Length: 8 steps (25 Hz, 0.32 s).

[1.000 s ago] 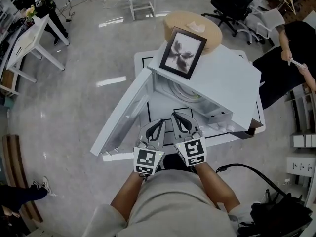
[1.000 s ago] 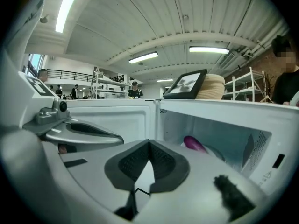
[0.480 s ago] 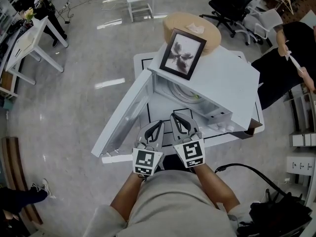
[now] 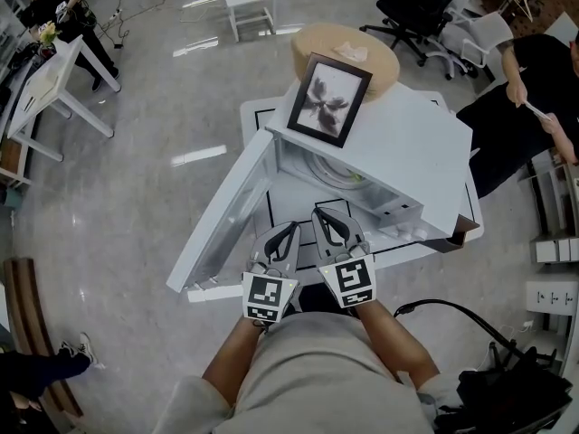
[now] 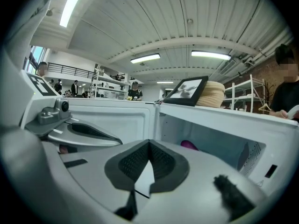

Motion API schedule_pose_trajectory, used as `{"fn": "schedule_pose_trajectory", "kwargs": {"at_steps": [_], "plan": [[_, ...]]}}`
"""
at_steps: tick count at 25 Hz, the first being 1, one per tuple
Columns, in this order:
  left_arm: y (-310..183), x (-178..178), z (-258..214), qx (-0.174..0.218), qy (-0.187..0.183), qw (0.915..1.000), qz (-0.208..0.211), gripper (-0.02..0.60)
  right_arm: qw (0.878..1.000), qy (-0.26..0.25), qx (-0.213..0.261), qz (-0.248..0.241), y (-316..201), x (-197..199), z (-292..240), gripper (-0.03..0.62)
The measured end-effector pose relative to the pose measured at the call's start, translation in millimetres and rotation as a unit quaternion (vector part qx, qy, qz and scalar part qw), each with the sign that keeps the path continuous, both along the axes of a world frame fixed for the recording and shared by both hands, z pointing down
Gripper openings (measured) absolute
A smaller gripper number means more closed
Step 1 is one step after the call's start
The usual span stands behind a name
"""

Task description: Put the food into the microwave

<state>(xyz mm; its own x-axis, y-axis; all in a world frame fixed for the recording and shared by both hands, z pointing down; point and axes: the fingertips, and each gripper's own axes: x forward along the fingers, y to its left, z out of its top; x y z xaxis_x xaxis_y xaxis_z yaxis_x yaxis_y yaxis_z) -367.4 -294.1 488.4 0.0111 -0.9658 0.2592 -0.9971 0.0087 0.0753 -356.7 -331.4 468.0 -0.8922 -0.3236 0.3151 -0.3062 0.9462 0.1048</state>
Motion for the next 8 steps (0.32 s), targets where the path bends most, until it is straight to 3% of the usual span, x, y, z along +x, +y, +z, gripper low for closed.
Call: {"fn": "schedule_pose_trajectory", "kwargs": {"at_steps": [8], "plan": [[-6.0, 3.0, -0.4, 0.001, -0.001, 1.0000, 0.008, 0.008, 1.000, 0.001, 0.005, -0.002, -4.1, 0.7, -0.6, 0.012]]}}
